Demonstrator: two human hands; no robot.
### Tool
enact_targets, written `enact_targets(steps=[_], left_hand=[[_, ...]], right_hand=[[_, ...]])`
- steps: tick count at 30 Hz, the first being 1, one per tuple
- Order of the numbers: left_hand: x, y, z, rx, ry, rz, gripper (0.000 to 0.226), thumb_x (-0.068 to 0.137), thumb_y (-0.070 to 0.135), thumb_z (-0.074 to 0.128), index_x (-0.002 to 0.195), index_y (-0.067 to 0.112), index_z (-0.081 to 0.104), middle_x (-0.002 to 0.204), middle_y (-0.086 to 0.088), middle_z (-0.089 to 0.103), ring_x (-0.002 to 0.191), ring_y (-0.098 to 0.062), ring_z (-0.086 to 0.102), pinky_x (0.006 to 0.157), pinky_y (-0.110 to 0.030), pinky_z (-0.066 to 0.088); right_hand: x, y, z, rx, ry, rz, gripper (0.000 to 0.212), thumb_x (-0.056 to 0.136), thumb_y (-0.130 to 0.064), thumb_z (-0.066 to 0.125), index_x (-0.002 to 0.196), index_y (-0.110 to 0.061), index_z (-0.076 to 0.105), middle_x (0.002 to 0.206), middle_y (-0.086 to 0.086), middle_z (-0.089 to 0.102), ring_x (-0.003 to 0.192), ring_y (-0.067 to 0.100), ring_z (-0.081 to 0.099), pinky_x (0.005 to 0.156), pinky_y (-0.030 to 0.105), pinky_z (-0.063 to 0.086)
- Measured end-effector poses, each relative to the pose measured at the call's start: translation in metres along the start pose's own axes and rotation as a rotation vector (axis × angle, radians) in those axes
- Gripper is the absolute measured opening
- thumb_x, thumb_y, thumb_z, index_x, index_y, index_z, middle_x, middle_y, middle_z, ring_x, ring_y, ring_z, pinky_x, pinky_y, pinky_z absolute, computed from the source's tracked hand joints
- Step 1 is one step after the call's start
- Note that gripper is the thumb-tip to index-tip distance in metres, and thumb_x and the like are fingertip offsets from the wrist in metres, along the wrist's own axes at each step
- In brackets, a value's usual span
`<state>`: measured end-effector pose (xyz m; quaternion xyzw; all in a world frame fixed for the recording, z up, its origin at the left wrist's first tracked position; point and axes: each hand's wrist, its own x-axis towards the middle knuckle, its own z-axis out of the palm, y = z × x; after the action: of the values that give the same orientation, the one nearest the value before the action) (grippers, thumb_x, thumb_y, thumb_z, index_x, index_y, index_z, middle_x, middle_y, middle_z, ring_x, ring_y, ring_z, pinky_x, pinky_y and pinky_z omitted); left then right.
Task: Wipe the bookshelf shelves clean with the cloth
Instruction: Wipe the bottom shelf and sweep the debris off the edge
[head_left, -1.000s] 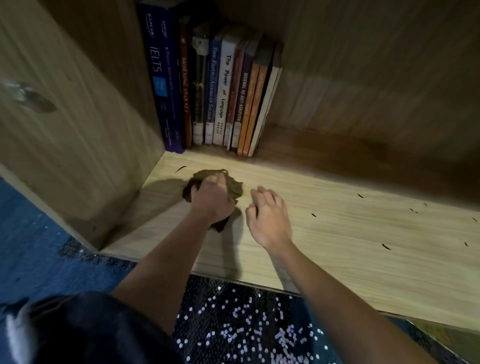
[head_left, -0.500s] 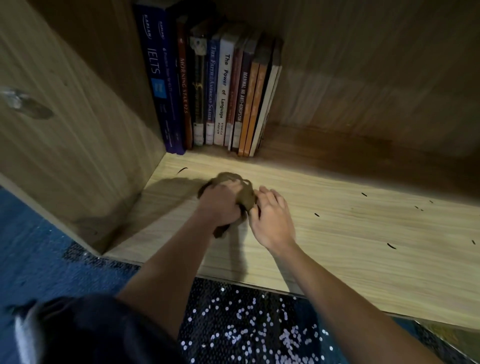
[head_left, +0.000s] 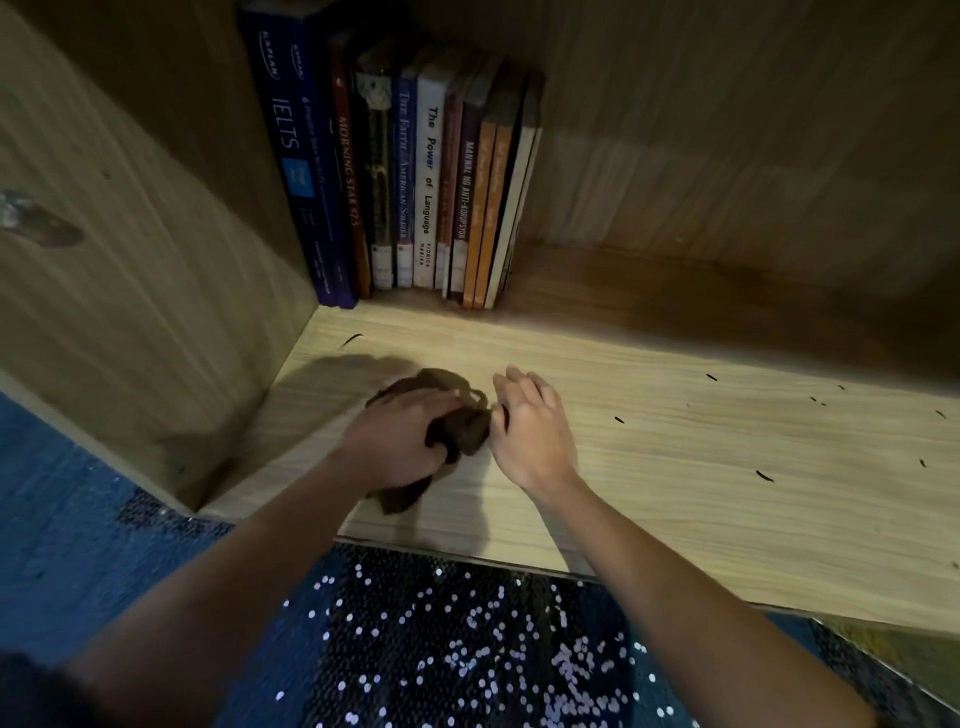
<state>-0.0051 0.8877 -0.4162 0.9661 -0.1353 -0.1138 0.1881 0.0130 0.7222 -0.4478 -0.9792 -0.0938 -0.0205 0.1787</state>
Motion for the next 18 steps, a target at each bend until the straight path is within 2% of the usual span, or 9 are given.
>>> enact_targets(steps=[4,7,9,11,13,14,16,18], left_hand=[[0.020,-0.008,-0.009,-0.020,0.061,-0.181,0.063,0.090,0.026,0.051,0.147,0.024,0.023,0.154,0.002,0.024,0.140,-0.019,0.022,0.115,-0.041,0.020],[0.043,0.008,-0.003,0.035,0.129,-0.164,0.060,0.090,0.024,0.048,0.146,0.019,0.025,0.155,0.001,0.023,0.142,-0.019,0.018,0.116,-0.040,0.020],[0.036,0.011,0.001,-0.035,0.138,-0.082,0.055,0.087,0.018,0.051,0.140,0.022,0.038,0.148,0.001,0.037,0.137,-0.019,0.030,0.113,-0.036,0.026],[0.011,0.007,0.002,-0.101,0.082,0.027,0.050,0.081,0.011,0.056,0.129,0.025,0.052,0.132,0.002,0.054,0.124,-0.019,0.046,0.104,-0.033,0.038],[-0.014,-0.006,-0.003,-0.143,0.073,0.041,0.045,0.080,0.010,0.057,0.123,0.025,0.057,0.121,0.000,0.061,0.114,-0.020,0.054,0.097,-0.031,0.044],[-0.022,-0.016,-0.007,-0.185,0.117,-0.018,0.044,0.082,0.011,0.057,0.124,0.025,0.056,0.119,-0.001,0.062,0.112,-0.020,0.055,0.095,-0.030,0.045],[-0.027,-0.036,-0.021,-0.276,0.322,-0.200,0.048,0.086,0.013,0.058,0.132,0.025,0.049,0.125,-0.004,0.058,0.117,-0.021,0.052,0.100,-0.030,0.042],[-0.015,-0.052,-0.031,-0.313,0.534,-0.295,0.055,0.087,0.011,0.059,0.138,0.020,0.041,0.142,-0.003,0.044,0.133,-0.019,0.037,0.113,-0.032,0.026]], right_hand=[[-0.001,-0.001,0.001,0.008,0.008,0.015,0.045,0.096,-0.024,0.032,0.140,-0.015,0.036,0.150,0.001,0.030,0.137,0.021,0.018,0.115,0.032,0.013],[0.000,-0.001,0.002,0.005,0.028,0.009,0.045,0.095,-0.025,0.032,0.139,-0.014,0.038,0.149,0.001,0.032,0.137,0.021,0.020,0.115,0.032,0.014],[0.000,0.000,0.002,0.013,0.017,0.006,0.046,0.095,-0.025,0.033,0.139,-0.014,0.037,0.149,0.001,0.032,0.137,0.021,0.021,0.115,0.032,0.014],[0.000,0.001,0.001,-0.003,0.005,0.002,0.046,0.095,-0.025,0.035,0.140,-0.014,0.037,0.149,0.001,0.032,0.137,0.022,0.021,0.115,0.032,0.015],[0.001,-0.002,-0.001,-0.030,0.034,0.025,0.044,0.094,-0.024,0.036,0.136,-0.014,0.042,0.145,0.003,0.037,0.133,0.022,0.026,0.112,0.033,0.018],[0.000,-0.008,-0.002,-0.044,0.049,0.048,0.041,0.092,-0.024,0.037,0.132,-0.014,0.045,0.140,0.003,0.042,0.129,0.022,0.031,0.109,0.034,0.020],[0.004,-0.030,0.002,-0.055,0.044,0.020,0.036,0.091,-0.025,0.039,0.125,-0.016,0.049,0.131,0.001,0.046,0.122,0.021,0.035,0.106,0.035,0.021],[0.007,-0.054,0.013,-0.021,0.022,-0.043,0.040,0.092,-0.028,0.037,0.129,-0.015,0.045,0.135,0.000,0.041,0.126,0.020,0.032,0.111,0.037,0.015]])
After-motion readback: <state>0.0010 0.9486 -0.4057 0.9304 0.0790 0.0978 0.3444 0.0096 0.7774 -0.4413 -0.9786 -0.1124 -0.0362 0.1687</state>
